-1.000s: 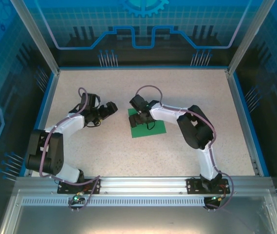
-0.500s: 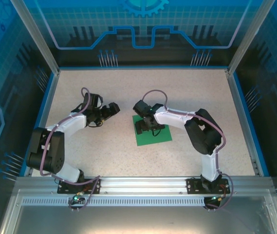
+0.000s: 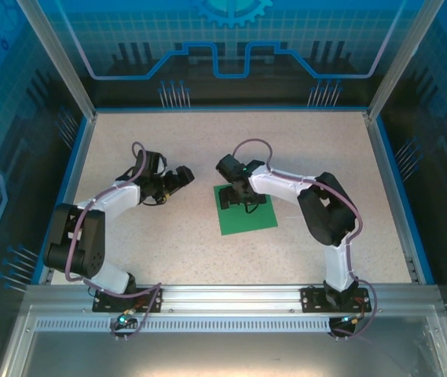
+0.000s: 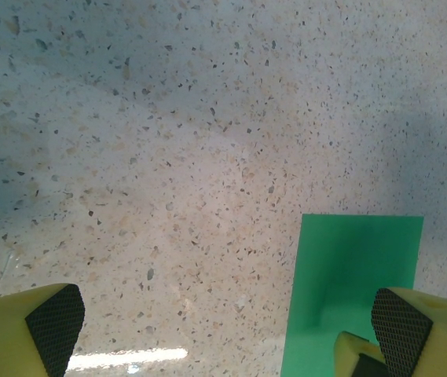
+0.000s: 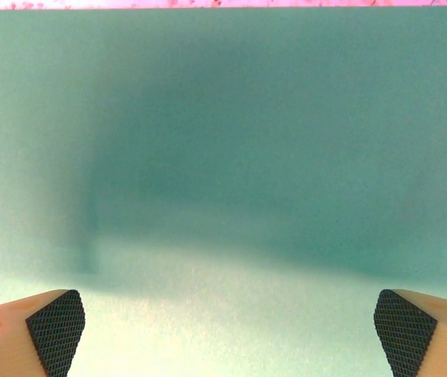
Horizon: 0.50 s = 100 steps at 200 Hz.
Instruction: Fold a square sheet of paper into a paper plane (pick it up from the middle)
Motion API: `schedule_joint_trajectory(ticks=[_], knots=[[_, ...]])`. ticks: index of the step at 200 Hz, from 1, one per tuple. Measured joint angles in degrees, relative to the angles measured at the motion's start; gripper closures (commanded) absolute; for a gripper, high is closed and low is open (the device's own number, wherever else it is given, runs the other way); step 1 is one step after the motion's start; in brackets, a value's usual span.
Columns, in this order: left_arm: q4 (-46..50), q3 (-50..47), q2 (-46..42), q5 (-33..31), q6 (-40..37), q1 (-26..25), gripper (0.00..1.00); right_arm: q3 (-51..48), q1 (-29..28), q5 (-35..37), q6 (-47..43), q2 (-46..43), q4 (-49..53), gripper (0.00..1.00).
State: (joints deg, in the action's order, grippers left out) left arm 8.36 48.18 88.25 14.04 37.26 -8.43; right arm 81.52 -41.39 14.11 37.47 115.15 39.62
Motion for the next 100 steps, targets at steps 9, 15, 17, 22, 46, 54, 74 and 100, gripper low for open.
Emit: schedule_joint_trajectory(ticks=[9,15,17,22,46,54,74,100], knots=[[-0.02,0.00,0.00,0.04,0.00,0.00,0.02,0.04,0.28,-0.13,-0.02,0.52,0.04,0.00],[-0.02,0.00,0.00,0.15,0.02,0.00,0.02,0.04,0.52,-0.22,-0.17,0.98,0.07,0.01],[0.00,0.00,0.00,0.20,0.07,0.00,0.01,0.04,0.57,-0.24,-0.17,1.18,0.07,0.00],[0.00,0.00,0.00,0.26,0.15,0.00,0.01,0.07,0.66,-0.22,-0.24,1.55,0.09,0.01],[0.00,0.00,0.00,0.46,0.20,0.00,0.02,0.72,0.94,-1.14,-0.59,2.49,0.04,0.01],[-0.02,0.00,0.00,0.61,0.20,0.00,0.02,0.76,0.94,-1.11,-0.63,2.62,0.00,0.00],[0.00,0.00,0.02,0.85,0.20,0.00,0.01,0.76,0.94,-1.25,-0.68,2.67,0.00,0.01],[0.00,0.00,0.48,0.85,0.20,0.00,0.02,0.74,0.94,-1.25,-0.94,2.71,-0.04,0.05]])
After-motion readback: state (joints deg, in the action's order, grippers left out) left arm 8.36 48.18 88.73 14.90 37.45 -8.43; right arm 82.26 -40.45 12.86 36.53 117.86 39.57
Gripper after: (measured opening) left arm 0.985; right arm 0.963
